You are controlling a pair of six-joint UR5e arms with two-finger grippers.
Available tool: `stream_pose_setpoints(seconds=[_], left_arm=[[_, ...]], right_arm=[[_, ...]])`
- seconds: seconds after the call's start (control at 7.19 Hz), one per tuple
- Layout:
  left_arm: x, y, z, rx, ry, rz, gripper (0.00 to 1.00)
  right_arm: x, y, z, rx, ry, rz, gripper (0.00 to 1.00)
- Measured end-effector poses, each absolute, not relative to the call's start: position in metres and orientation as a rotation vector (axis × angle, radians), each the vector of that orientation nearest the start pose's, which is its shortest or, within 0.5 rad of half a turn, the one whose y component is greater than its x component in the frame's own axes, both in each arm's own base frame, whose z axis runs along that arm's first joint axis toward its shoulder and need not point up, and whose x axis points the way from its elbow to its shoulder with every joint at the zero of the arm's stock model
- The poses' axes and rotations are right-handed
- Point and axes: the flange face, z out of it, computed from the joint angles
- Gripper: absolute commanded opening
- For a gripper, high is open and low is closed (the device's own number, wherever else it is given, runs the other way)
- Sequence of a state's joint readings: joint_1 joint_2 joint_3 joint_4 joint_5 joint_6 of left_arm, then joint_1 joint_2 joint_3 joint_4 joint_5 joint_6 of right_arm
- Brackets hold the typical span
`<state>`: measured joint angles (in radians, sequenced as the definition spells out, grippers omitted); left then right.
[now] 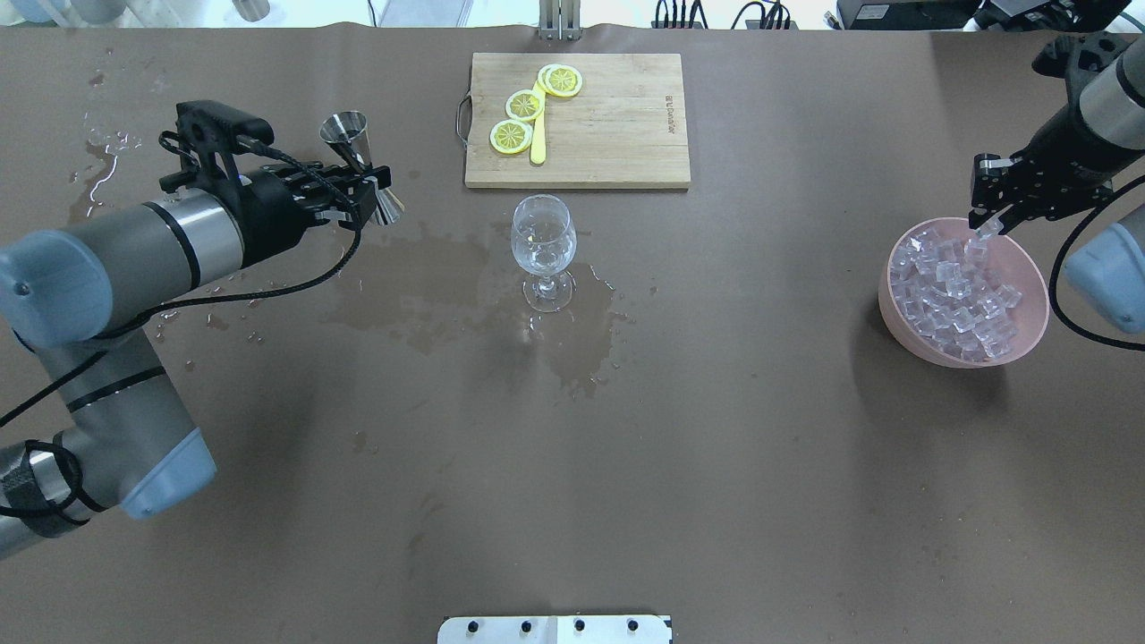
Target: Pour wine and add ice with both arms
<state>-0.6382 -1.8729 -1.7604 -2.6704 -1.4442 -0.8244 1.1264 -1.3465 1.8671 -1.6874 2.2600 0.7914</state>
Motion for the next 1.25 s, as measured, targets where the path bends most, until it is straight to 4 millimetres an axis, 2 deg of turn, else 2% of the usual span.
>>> stream_pose_setpoints(seconds=[0.42, 0.7, 1.25], left_arm=[[0.403, -0.437, 0.25, 1.285, 0.993, 0.146, 0.0], [0.413, -0.436, 0.225, 1.314, 0.894, 0.217, 0.0], [0.426, -0.443, 0.213, 1.31, 0.727, 0.358, 0.0]], right_arm=[[-0.172, -0.53, 0.414, -0.084, -0.775, 0.195, 0.15], [-0.168, -0.532, 0.413, -0.087, -0.772, 0.207, 0.15], [-0.158, -0.534, 0.412, -0.084, -0.771, 0.224, 0.15]])
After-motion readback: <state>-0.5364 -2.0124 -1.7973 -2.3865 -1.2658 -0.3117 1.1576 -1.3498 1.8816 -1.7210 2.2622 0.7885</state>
